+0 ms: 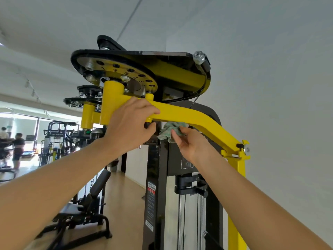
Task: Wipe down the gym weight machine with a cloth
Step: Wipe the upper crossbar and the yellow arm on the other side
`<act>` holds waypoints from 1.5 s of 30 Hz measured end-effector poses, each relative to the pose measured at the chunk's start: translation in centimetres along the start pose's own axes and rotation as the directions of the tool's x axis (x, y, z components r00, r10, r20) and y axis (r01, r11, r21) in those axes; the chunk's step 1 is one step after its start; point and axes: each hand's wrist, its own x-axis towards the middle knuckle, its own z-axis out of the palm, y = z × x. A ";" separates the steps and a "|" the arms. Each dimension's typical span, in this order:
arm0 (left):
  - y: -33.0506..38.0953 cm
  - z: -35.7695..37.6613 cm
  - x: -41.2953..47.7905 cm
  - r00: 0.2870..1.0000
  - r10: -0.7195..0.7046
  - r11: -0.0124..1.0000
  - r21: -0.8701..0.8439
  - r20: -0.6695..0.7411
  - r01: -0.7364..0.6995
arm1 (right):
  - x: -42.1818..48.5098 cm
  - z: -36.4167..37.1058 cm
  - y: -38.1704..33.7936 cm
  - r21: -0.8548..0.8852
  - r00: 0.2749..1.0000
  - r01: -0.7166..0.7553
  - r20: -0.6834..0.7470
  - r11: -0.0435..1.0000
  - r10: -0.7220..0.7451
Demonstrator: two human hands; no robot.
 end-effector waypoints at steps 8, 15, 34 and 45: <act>-0.9 0.6 -0.3 0.981 0.065 0.928 0.351 0.183 -0.127 | -1.0 1.1 2.6 0.241 0.975 -0.091 0.217 0.966 0.038; -0.7 0.9 -0.6 0.979 0.042 0.878 0.460 0.202 -0.132 | -1.0 -0.3 2.0 0.414 0.941 -0.207 0.334 0.887 0.064; 0.1 0.4 -0.9 0.954 0.003 0.744 0.637 0.301 -0.203 | 3.2 -5.7 -2.1 0.583 0.991 -0.014 0.115 0.812 -0.065; 0.5 0.1 -0.9 0.953 -0.011 0.744 0.640 0.302 -0.194 | 1.4 -1.9 1.0 0.431 0.965 -0.116 0.261 0.895 0.000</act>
